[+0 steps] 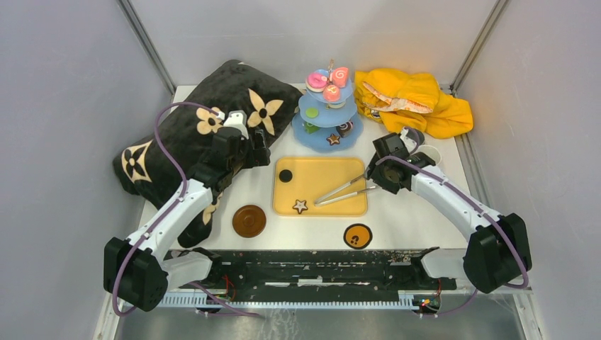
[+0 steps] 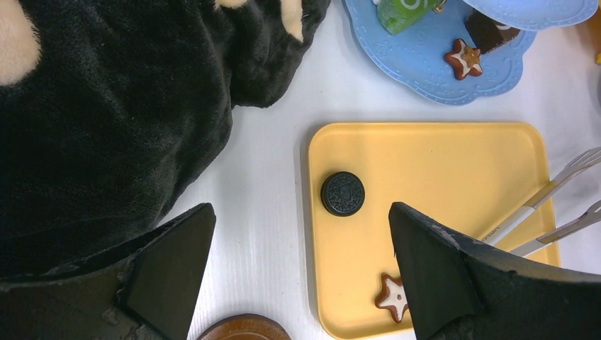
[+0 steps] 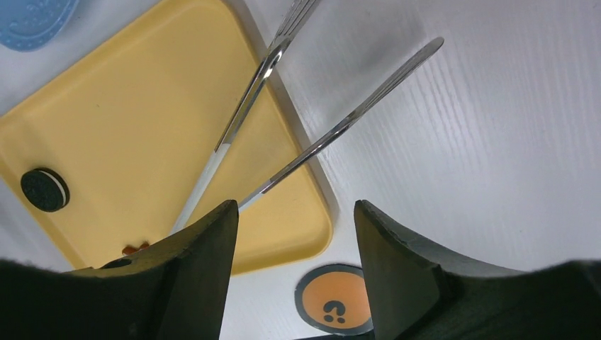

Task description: Serve the afternoon tea

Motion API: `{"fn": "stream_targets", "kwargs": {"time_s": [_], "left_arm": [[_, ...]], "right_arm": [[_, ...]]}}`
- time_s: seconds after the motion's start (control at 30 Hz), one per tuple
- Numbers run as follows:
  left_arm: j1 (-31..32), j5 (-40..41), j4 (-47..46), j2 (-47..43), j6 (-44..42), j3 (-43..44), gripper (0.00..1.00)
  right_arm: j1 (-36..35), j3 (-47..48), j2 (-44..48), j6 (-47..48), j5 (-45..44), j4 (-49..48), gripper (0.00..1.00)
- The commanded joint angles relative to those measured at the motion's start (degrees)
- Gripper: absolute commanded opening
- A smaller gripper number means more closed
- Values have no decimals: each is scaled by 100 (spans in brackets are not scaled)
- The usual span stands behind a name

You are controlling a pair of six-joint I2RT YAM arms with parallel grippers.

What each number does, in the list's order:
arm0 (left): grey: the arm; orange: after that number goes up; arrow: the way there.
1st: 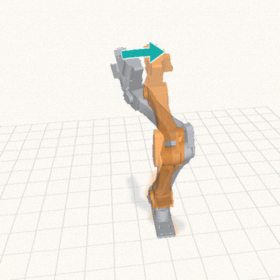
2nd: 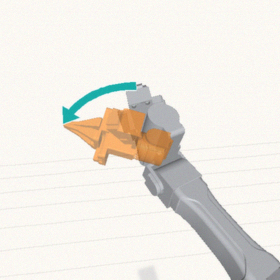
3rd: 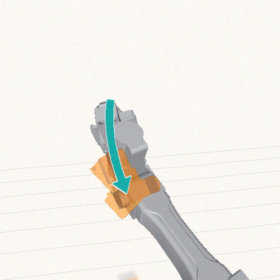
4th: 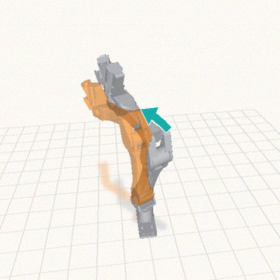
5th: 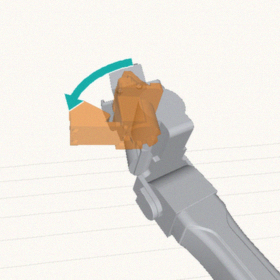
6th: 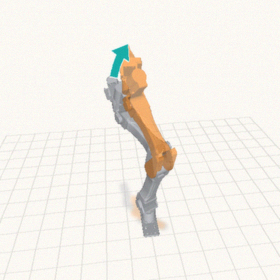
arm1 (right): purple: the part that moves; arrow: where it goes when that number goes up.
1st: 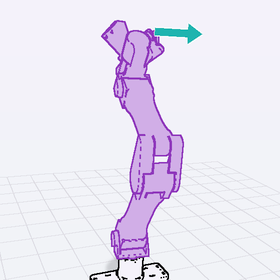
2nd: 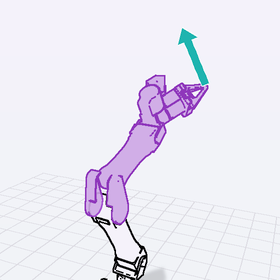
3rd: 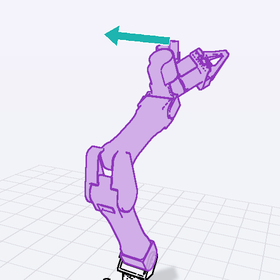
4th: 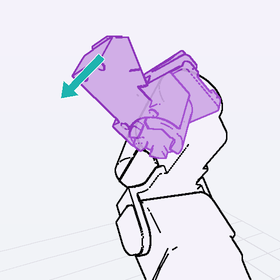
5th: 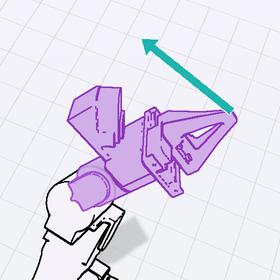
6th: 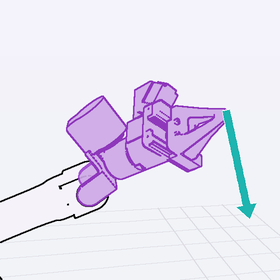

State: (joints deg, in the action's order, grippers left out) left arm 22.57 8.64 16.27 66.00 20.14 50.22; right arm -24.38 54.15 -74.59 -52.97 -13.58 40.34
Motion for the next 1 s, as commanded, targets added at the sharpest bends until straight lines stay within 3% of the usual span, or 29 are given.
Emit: {"fn": "stream_targets", "kwargs": {"time_s": [0.0,0.23,0.63,0.77,0.97], "left_arm": [[-33,-40,-212,-124,166,-29,100],[-39,-57,-211,-139,149,-38,99],[-33,-30,-208,-138,123,-68,100],[-41,1,-201,-164,112,-74,99],[-36,-21,-221,-176,119,-75,100]], "right_arm": [[-166,-62,95,-945,-292,-263,67],[-275,-354,-314,-1749,-239,-405,64],[-277,-542,-907,-1942,-205,-885,58],[-271,-589,-917,-1983,-267,-886,54],[-276,-622,-924,-2022,-438,-808,38]]}}
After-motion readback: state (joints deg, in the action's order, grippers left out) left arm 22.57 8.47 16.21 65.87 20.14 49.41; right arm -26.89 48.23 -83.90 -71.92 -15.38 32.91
